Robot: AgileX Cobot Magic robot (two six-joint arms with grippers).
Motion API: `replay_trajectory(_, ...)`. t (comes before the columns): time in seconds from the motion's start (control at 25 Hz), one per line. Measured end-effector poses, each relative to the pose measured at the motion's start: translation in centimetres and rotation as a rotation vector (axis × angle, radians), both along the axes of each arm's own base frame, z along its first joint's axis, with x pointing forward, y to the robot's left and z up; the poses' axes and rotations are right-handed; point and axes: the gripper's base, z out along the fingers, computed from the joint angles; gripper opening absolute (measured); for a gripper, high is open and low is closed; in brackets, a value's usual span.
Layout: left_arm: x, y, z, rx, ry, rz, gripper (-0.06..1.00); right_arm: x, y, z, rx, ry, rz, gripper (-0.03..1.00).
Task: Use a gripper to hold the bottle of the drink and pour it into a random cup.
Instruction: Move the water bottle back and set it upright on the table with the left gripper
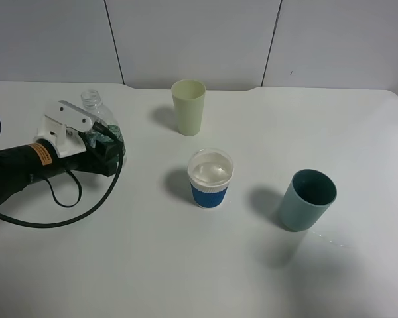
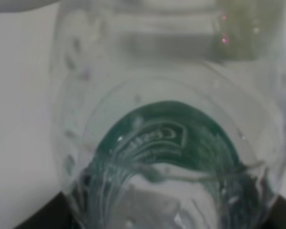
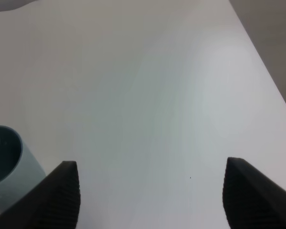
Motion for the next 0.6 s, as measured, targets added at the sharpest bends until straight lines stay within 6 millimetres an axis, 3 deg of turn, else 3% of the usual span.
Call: replay_trajectory(0.6,-0.87,0.14,-0.3,0.043,-0.014,-0.042,0.51,0.0,0.0,0.0,0.0,0.0,0.0,0.63)
